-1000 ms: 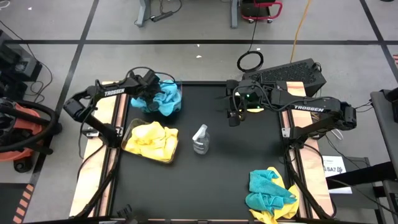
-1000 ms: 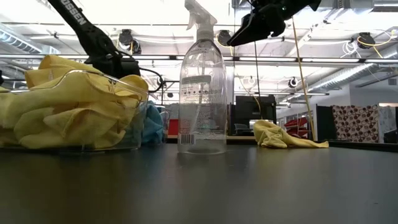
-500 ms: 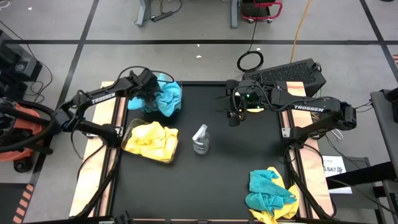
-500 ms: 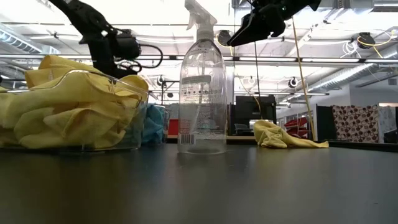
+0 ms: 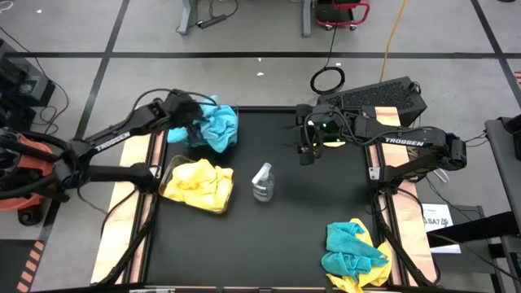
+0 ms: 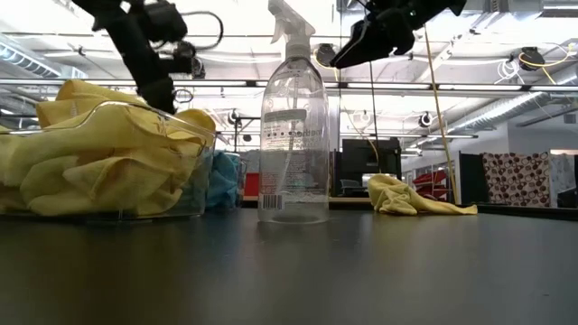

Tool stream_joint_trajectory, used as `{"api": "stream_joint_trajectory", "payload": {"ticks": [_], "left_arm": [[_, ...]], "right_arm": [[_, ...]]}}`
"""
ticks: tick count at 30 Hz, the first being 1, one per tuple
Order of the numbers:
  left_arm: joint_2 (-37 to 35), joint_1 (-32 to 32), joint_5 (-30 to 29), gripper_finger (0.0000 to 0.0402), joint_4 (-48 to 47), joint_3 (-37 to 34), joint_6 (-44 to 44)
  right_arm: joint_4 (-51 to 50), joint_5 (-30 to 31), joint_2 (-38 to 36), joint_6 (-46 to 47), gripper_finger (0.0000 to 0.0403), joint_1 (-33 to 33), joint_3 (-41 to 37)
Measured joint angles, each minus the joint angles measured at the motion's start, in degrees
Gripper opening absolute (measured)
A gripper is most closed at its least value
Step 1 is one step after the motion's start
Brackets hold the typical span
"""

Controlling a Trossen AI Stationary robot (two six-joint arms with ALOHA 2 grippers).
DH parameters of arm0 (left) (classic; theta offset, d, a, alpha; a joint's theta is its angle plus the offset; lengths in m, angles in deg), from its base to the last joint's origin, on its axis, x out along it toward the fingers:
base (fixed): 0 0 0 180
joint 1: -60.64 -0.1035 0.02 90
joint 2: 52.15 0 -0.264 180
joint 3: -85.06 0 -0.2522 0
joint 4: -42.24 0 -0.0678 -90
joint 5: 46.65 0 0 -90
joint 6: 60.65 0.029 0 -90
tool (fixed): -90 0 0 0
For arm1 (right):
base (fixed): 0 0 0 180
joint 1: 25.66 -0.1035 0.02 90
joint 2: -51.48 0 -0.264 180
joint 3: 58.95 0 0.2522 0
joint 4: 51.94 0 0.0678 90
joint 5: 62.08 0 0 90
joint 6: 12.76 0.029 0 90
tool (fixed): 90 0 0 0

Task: Sort microfiber towel by color & place in baskets
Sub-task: Put the yellow microfiber cloth into the bottom transparent bin

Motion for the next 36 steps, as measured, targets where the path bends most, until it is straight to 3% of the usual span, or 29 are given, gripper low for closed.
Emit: {"api": "stream_joint_trajectory", "payload": {"ticks": [5, 19, 29, 36], "left_arm": [[-4.16, 2.44, 4.49, 0.0254, 3.01, 0.03, -2.55], [-7.46, 13.37, 28.41, 0.0244, 13.07, 0.03, -3.21], [-6.76, 23.85, 31.86, 0.0244, 19.76, -2.23, -2.93], [-6.79, 27.36, 31.84, 0.0244, 25.75, -6.21, -4.31]], "right_arm": [[-1.62, 0.24, 0.00, 0.42, 0.0226, 0.42, 0.00], [-13.97, 4.40, 0.00, 5.98, 0.0226, 7.61, -0.32], [-13.34, 4.27, 0.02, 7.28, 0.0226, 15.08, -7.67], [-9.22, 3.96, 0.02, 8.17, 0.0226, 18.60, -13.46]]}}
